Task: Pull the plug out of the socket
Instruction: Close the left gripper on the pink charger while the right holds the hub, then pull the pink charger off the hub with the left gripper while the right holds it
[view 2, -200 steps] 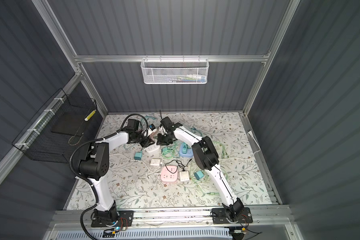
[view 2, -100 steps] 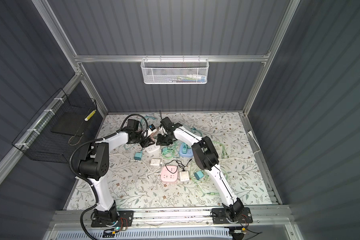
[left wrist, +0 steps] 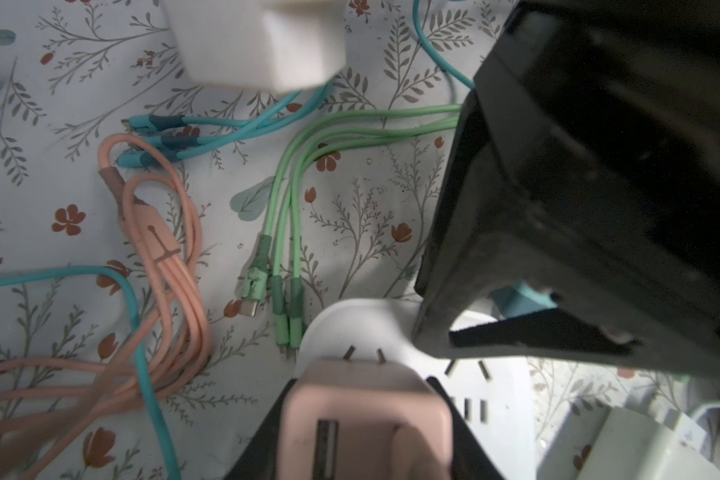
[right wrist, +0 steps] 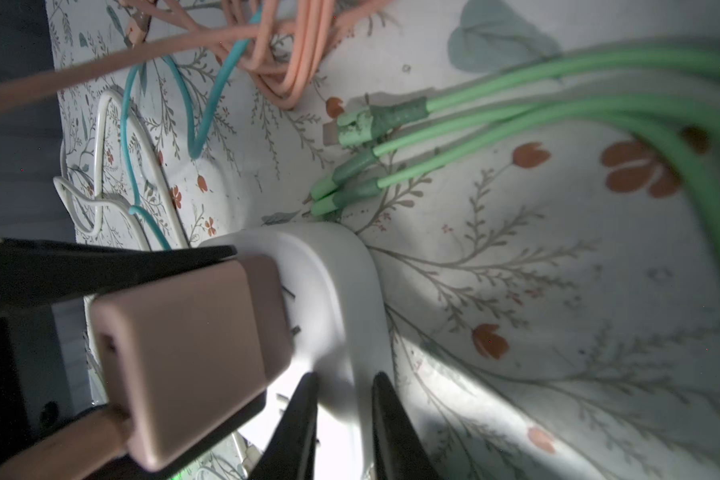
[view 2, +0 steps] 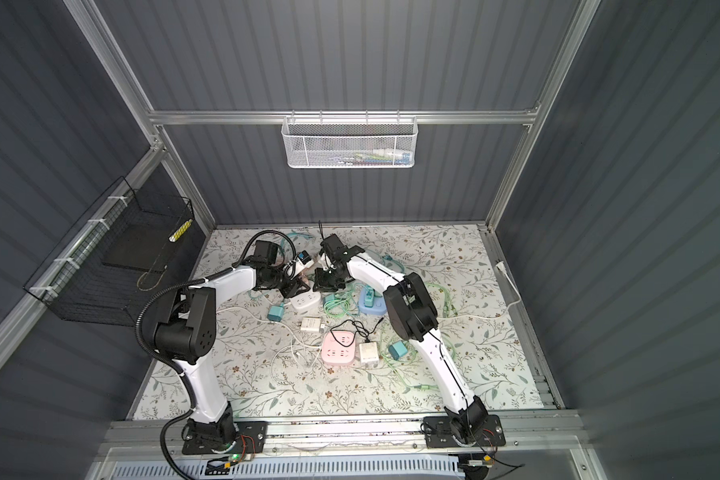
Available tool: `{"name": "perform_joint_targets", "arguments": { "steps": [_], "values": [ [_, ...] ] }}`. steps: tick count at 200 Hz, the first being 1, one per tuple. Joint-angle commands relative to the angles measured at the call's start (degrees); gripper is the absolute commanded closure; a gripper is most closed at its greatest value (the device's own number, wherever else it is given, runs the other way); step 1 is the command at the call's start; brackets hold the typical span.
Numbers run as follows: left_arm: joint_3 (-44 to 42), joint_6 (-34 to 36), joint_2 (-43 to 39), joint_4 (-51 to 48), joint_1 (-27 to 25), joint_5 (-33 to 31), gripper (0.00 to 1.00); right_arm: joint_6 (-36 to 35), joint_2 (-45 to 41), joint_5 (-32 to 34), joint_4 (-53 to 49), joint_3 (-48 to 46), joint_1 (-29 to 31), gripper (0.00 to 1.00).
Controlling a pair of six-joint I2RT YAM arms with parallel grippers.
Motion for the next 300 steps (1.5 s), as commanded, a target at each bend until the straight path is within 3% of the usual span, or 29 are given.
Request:
{"name": "perform_joint_targets", "arguments": {
  "steps": [1, 113, 154, 177, 300],
  "values": [
    [0.83, -2.64, -4.52, 2.97, -1.29, 7.52, 0.77, -0.22, 1.8, 2.59, -5.9, -3.56, 1.27, 0.79],
    [2.21, -4.11, -5.36, 5.38, -1.34, 9.22, 0.79, 1.29, -0.66, 4.47, -3.42, -11.02, 3.22, 0.82],
    [0.96, -1.53, -4.17, 2.98, -2.58, 6.1, 0.79, 1.54, -1.77, 4.31, -2.3, -9.45, 3.22, 0.73],
    [0.08, -1.97, -3.32, 4.16, -2.86, 5.65, 0.79, 1.47, -1.62, 4.49, -2.55, -8.18, 3.35, 0.61],
    [1.27, -4.55, -5.85, 5.78, -1.87, 4.38, 0.8, 3.79, -1.54, 4.23, 1.0, -12.21, 3.22, 0.64]
  ]
}}
